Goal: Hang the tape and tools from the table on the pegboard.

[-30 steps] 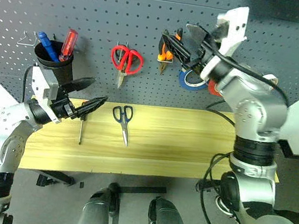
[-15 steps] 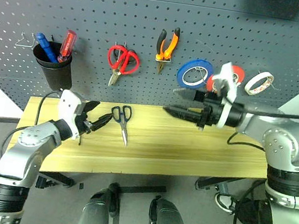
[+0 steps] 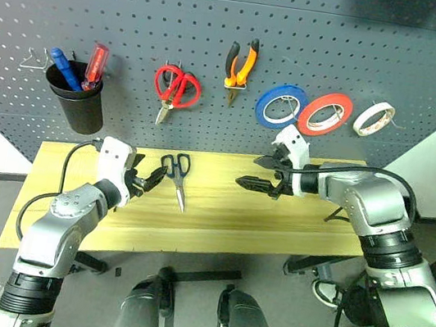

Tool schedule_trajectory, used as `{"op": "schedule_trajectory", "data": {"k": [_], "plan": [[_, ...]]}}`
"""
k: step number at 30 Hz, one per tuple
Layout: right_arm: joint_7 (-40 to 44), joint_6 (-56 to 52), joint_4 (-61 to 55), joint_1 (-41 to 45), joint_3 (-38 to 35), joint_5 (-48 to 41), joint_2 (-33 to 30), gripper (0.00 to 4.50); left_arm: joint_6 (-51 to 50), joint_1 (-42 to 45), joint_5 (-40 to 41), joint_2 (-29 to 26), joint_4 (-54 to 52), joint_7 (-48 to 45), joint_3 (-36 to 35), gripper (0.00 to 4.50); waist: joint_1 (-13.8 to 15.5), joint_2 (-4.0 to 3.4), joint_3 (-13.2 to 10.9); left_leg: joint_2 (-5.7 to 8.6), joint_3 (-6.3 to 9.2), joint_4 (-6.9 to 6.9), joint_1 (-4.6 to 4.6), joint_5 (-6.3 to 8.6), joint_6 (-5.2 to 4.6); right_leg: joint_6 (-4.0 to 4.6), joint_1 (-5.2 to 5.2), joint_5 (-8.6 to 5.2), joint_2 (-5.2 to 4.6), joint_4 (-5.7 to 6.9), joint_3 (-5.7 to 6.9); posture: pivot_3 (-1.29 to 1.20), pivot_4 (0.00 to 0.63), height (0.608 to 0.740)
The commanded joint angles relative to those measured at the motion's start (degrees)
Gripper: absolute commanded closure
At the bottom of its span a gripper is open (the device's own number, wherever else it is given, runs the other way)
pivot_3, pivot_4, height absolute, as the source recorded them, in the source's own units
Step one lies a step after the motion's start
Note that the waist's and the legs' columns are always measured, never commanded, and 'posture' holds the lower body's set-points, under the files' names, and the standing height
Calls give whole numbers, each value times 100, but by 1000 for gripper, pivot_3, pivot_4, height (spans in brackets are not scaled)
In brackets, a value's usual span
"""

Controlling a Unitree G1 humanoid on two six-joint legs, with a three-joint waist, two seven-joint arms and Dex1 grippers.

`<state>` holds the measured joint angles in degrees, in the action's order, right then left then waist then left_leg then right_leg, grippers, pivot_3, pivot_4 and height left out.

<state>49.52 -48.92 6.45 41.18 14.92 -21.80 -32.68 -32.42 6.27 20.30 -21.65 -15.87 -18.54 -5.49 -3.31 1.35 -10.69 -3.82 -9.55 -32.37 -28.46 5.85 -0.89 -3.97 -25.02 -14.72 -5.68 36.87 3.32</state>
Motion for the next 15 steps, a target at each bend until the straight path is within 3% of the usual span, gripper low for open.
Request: {"op": "schedule_trajectory", "data": {"k": [1,10,15], "plan": [[215,426,211,136,-2,235,-41,83,9,153,-338,320,131,451,206,885,81,0,0,0,-1,0,0,0,0,0,0,0,-1,0,0,14,170,740],[1921,2356,1088,128,-694,9,-341,83,-727,1025,-759,1459,1343,1500,397,885,278,-3,-20,0,6,-70,-11,23,-37,4,12,3,-10,-4,5,-5,222,740],[3093,3185,1709,307,-395,426,-695,83,-810,1601,-888,1915,2104,1998,240,885,265,-13,-54,0,14,-78,-11,35,-56,-10,36,33,-23,-66,36,-33,248,740]]}}
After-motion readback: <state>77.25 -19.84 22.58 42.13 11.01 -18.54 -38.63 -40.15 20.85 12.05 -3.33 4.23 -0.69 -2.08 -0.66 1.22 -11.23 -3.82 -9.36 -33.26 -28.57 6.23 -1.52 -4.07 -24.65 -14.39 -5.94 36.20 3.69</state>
